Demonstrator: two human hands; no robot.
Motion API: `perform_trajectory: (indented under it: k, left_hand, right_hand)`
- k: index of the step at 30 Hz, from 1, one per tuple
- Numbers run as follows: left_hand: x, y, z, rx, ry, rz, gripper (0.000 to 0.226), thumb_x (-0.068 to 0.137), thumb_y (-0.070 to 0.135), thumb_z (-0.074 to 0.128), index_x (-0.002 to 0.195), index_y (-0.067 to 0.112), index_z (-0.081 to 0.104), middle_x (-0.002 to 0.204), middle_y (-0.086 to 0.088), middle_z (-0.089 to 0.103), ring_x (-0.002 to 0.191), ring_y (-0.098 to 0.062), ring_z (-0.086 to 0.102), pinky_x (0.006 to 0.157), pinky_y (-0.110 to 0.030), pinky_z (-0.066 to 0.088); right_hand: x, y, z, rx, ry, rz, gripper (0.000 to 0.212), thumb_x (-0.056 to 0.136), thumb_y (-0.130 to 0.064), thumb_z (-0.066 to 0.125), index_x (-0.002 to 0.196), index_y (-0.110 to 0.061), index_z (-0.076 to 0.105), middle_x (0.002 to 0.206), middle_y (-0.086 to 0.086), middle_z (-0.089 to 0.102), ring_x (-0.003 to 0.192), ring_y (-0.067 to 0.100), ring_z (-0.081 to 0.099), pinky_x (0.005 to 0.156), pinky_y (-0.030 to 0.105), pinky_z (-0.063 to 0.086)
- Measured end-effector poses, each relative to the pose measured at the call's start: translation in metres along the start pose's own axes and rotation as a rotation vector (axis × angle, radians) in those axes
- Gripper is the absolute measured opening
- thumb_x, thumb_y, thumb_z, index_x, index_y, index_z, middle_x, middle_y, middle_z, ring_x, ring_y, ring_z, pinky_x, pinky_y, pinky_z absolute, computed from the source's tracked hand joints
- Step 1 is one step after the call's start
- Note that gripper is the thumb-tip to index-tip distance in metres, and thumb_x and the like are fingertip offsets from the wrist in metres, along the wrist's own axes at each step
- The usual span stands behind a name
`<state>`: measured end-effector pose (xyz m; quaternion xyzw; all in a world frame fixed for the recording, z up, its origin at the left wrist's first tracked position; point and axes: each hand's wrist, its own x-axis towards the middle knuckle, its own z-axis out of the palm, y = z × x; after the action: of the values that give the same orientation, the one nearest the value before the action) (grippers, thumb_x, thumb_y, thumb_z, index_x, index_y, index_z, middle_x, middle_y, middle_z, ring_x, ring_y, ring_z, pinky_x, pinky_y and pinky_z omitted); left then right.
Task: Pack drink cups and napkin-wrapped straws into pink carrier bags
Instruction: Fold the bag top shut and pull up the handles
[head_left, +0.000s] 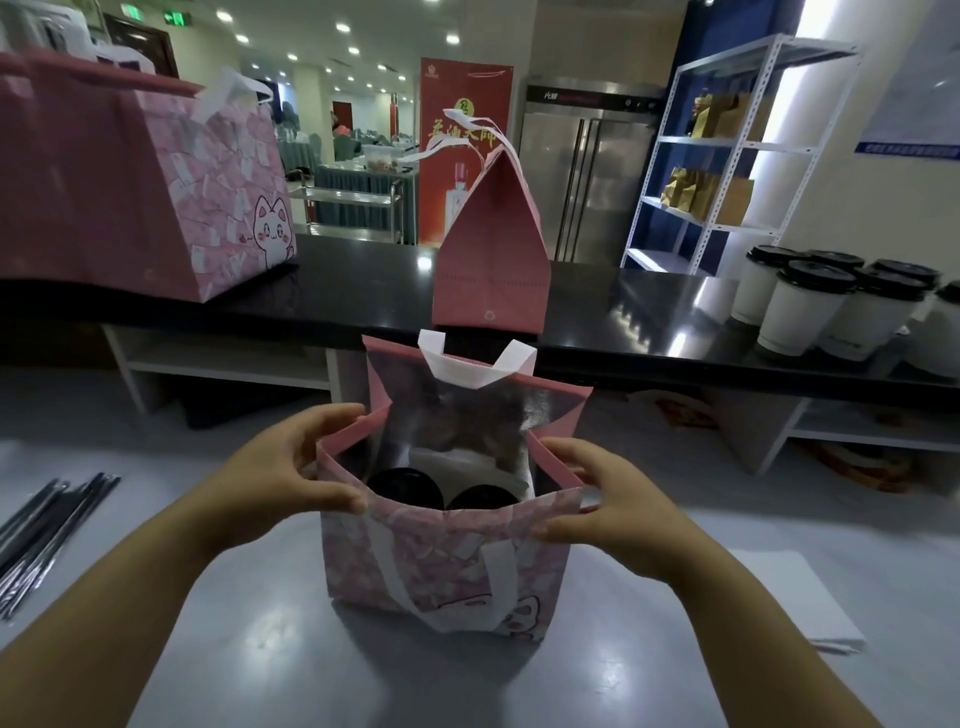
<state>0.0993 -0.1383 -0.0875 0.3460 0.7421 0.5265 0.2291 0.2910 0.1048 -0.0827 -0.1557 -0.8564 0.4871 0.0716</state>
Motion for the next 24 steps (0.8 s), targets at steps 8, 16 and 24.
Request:
perform_trajectory:
  k: [8, 16, 24]
  left_hand:
    - [0.007, -0.004, 0.005, -0.076, 0.076, 0.037, 0.044, 0.068, 0.004, 0.076, 0.101, 0.03, 0.063, 0.102, 0.0, 0.067, 0.092, -0.018, 0.066, 0.068, -0.024, 0.058]
    - [0.028, -0.013, 0.0, 0.146, 0.041, 0.079, 0.014, 0.081, 0.015, 0.068, 0.088, 0.027, 0.07, 0.108, 0.003, 0.055, 0.099, -0.019, 0.058, 0.072, -0.028, 0.055]
    - [0.042, -0.018, -0.012, 0.452, 0.028, 0.182, 0.029, 0.057, 0.05, 0.075, 0.083, 0.059, 0.065, 0.144, 0.033, 0.0, 0.14, -0.017, -0.002, 0.109, -0.058, 0.026]
  right_hand:
    - [0.005, -0.009, 0.004, 0.098, 0.087, 0.011, 0.036, 0.082, 0.001, 0.068, 0.1, -0.03, 0.066, 0.097, -0.003, 0.071, 0.086, 0.012, 0.07, 0.072, 0.024, 0.057]
    - [0.017, -0.013, 0.013, -0.26, 0.285, 0.061, 0.018, 0.086, -0.014, 0.067, 0.099, -0.027, 0.068, 0.107, -0.005, 0.053, 0.109, 0.018, 0.049, 0.094, 0.031, 0.049]
    - [0.017, -0.02, 0.011, -0.754, 0.388, -0.031, 0.026, 0.08, -0.033, 0.073, 0.101, -0.046, 0.063, 0.149, -0.016, -0.005, 0.131, 0.012, -0.01, 0.113, 0.043, 0.004]
